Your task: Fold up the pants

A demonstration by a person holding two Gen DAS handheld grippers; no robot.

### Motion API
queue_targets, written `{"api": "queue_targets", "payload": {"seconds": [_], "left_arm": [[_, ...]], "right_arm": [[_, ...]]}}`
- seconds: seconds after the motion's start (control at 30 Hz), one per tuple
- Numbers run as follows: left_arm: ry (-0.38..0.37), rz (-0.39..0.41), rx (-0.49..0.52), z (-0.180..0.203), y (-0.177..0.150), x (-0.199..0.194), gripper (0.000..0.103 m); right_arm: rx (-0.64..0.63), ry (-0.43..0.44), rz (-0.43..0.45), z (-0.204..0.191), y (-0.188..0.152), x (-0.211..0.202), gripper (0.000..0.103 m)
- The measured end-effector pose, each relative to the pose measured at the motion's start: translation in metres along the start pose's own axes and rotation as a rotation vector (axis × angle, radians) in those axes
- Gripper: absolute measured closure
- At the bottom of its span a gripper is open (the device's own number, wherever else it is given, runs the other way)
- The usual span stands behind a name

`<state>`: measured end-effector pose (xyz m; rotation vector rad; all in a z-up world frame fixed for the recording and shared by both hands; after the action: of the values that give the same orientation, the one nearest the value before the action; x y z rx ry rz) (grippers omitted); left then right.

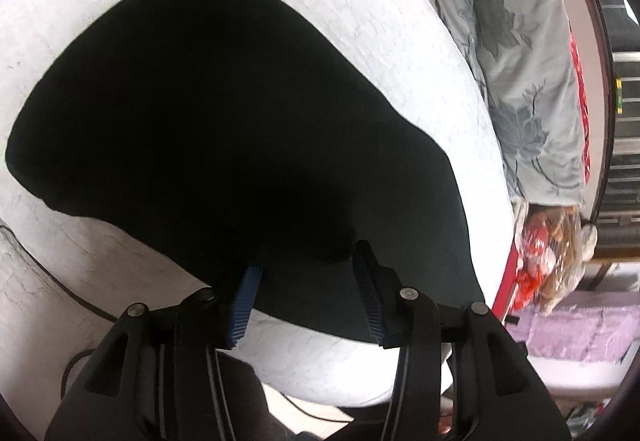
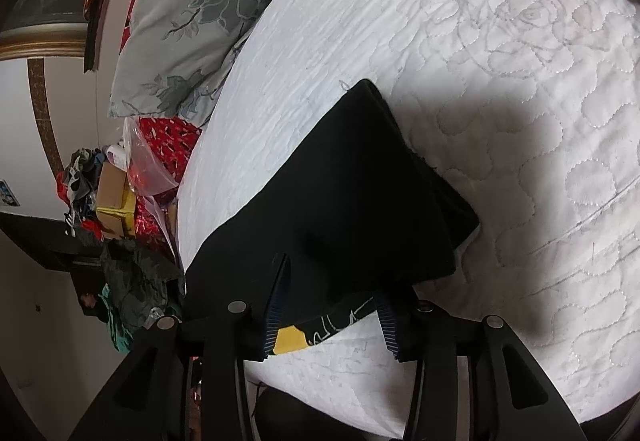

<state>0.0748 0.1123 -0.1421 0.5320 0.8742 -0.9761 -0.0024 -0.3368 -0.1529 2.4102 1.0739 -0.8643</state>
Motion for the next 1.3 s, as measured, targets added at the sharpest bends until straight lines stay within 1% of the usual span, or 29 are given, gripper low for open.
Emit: {"api": "queue_targets", "payload": {"seconds": [0.03, 0.07, 0.1, 0.13, 0.17, 0.23, 0.3, 0.33, 0.37, 0.43, 0.47, 0.5, 0.53, 0.57, 0.63, 0.7, 0.73, 0.77, 0.8, 0.87, 0.9, 0.93, 0.97, 1.03, 1.1, 1.17, 1.2, 1.23, 1.3], "left_arm": [[0.033, 0.018, -0.005, 0.000, 0.001, -0.001, 0.071], [0.055, 0.027, -0.006, 0.001, 0.001, -0.001, 0.077], [0.071, 0.034, -0.006, 0.001, 0.001, -0.001, 0.088], [0.069, 0.036, -0.014, 0.002, 0.002, -0.003, 0.096], [0.054, 0.033, -0.025, 0.003, 0.002, -0.006, 0.097], [0.034, 0.042, -0.026, 0.006, -0.002, -0.019, 0.098], [0.016, 0.048, -0.003, 0.009, -0.008, -0.030, 0.098], [0.029, 0.062, 0.017, 0.009, -0.012, -0.034, 0.098], [0.043, 0.065, 0.024, 0.006, -0.015, -0.036, 0.098], [0.047, 0.045, 0.014, -0.005, -0.021, -0.033, 0.098], [0.062, 0.032, 0.009, -0.011, -0.022, -0.026, 0.098], [0.081, 0.014, 0.000, -0.018, -0.023, -0.018, 0.098], [0.086, 0.003, -0.010, -0.021, -0.024, -0.013, 0.098], [0.093, -0.008, -0.018, -0.026, -0.024, -0.007, 0.097], [0.104, -0.010, -0.016, -0.027, -0.026, -0.006, 0.097], [0.114, -0.009, 0.024, -0.022, -0.027, -0.012, 0.097], [0.117, -0.011, 0.058, -0.020, -0.030, -0.018, 0.096], [0.112, -0.015, 0.076, -0.017, -0.032, -0.022, 0.095], [0.106, -0.018, 0.094, -0.015, -0.032, -0.025, 0.092], [0.084, -0.027, 0.125, -0.013, -0.037, -0.035, 0.092], [0.069, -0.028, 0.136, -0.013, -0.040, -0.040, 0.092], [0.051, -0.023, 0.145, -0.013, -0.039, -0.048, 0.092], [0.037, -0.008, 0.152, -0.013, -0.040, -0.058, 0.092], [0.017, 0.033, 0.155, -0.013, -0.034, -0.079, 0.092], [0.008, 0.094, 0.168, -0.012, -0.019, -0.102, 0.092], [0.053, 0.171, 0.185, -0.006, 0.008, -0.119, 0.083], [0.074, 0.187, 0.190, -0.003, 0.021, -0.120, 0.067], [0.111, 0.197, 0.199, -0.003, 0.040, -0.120, 0.055], [0.170, 0.188, 0.199, -0.004, 0.065, -0.112, 0.054]], "right_arm": [[-0.002, 0.005, 0.007, 0.001, 0.001, -0.001, 0.061], [-0.007, 0.006, 0.019, 0.001, 0.002, -0.001, 0.067], [-0.010, 0.004, 0.027, 0.002, 0.004, 0.000, 0.075], [-0.008, 0.009, 0.029, 0.002, 0.005, 0.000, 0.094], [-0.008, 0.019, 0.025, 0.002, 0.007, 0.001, 0.100], [-0.024, 0.042, 0.027, -0.005, 0.009, -0.002, 0.100], [-0.044, 0.112, 0.031, -0.016, 0.010, -0.012, 0.100], [-0.067, 0.136, 0.026, -0.022, 0.009, -0.017, 0.100], [-0.079, 0.140, 0.022, -0.024, 0.008, -0.020, 0.100], [-0.080, 0.154, -0.008, -0.018, 0.004, -0.023, 0.100], [-0.074, 0.143, -0.018, -0.014, 0.001, -0.021, 0.100], [-0.072, 0.104, -0.034, -0.004, -0.002, -0.017, 0.099], [-0.074, 0.071, -0.046, 0.003, -0.004, -0.013, 0.098], [-0.073, 0.038, -0.056, 0.010, -0.005, -0.008, 0.095], [-0.085, 0.007, -0.054, 0.016, -0.006, -0.003, 0.095], [-0.082, 0.008, -0.059, 0.016, -0.007, -0.004, 0.085], [-0.078, 0.015, -0.068, 0.014, -0.007, -0.007, 0.073], [-0.080, 0.020, -0.082, 0.012, -0.007, -0.013, 0.065], [-0.085, 0.017, -0.085, 0.012, -0.006, -0.019, 0.064], [-0.101, 0.024, -0.073, 0.010, -0.004, -0.035, 0.064], [-0.113, 0.016, -0.046, 0.009, -0.001, -0.048, 0.064], [-0.121, 0.004, -0.023, 0.009, 0.001, -0.057, 0.059], [-0.132, -0.012, 0.004, 0.009, 0.005, -0.064, 0.056], [-0.153, -0.050, 0.054, 0.009, 0.015, -0.075, 0.055], [-0.141, -0.047, 0.076, 0.009, 0.023, -0.078, 0.055], [-0.138, -0.053, 0.079, 0.008, 0.030, -0.072, 0.055], [-0.143, -0.064, 0.075, 0.006, 0.032, -0.067, 0.055], [-0.148, -0.070, 0.071, 0.006, 0.033, -0.063, 0.055], [-0.155, -0.086, 0.065, 0.004, 0.036, -0.051, 0.055]]}}
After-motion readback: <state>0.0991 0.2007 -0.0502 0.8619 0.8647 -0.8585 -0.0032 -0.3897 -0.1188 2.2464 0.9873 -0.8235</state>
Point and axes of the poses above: each gripper's, at about its wrist camera, not at the fingertips, and x roughly the way its jaws point, z to its right, y to its top, the point moved 3 cm from there along x, roughly the way its jaws point, and after that the axes turned 1 degree about -x, right-handed, at the moved point
